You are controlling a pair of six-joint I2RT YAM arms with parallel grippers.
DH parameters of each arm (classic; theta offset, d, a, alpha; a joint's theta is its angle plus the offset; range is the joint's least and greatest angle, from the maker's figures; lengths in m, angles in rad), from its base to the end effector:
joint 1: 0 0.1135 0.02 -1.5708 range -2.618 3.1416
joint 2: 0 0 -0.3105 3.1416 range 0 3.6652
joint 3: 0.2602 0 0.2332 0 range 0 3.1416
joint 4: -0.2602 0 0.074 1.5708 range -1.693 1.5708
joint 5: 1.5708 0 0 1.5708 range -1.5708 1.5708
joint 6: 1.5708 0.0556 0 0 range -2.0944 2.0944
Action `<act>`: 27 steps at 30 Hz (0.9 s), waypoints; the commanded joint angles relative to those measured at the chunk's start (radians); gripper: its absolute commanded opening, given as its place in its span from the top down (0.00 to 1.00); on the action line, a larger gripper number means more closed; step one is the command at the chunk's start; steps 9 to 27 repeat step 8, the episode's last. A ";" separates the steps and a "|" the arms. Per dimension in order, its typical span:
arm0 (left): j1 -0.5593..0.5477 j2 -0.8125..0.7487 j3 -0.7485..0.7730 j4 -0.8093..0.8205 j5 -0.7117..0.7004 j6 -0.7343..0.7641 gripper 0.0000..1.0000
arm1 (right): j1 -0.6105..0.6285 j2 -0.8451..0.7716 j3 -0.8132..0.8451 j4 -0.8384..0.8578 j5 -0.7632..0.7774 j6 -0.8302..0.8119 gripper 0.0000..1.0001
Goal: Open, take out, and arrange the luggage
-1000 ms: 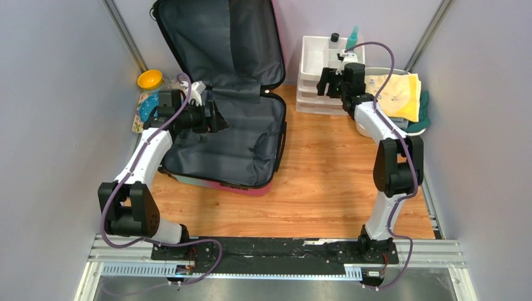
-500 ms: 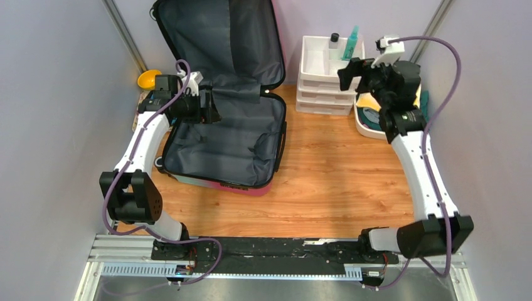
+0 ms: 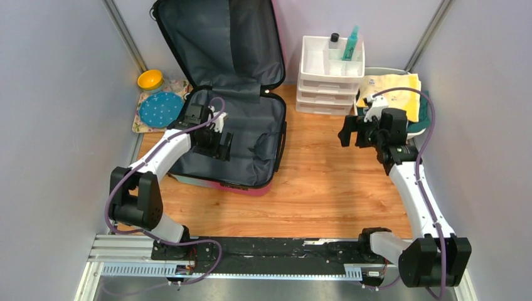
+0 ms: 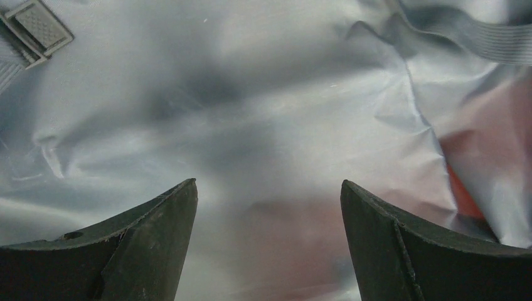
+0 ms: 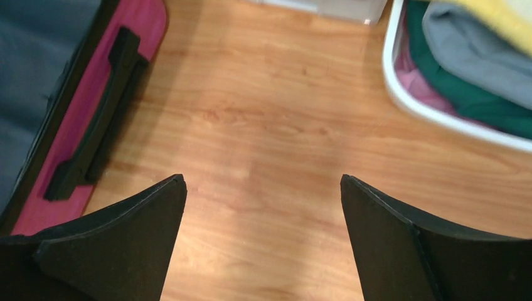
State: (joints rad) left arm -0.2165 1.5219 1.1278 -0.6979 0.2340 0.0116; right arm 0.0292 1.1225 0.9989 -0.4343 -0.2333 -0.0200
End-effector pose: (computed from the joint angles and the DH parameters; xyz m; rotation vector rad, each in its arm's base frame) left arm 0.2853 -0.0760 0.2788 0.3792 2.6387 -0.3781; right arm 0.2246 0.0194 0.3573 -0.1897 2.1137 0.2536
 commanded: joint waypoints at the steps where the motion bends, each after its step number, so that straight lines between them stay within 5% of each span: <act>1: 0.009 -0.035 -0.008 0.035 -0.062 0.022 0.08 | -0.003 -0.122 -0.057 0.003 -0.038 -0.008 0.03; 27: 0.009 -0.035 0.046 0.051 -0.030 0.027 0.08 | -0.003 -0.141 -0.037 -0.007 -0.037 -0.011 0.03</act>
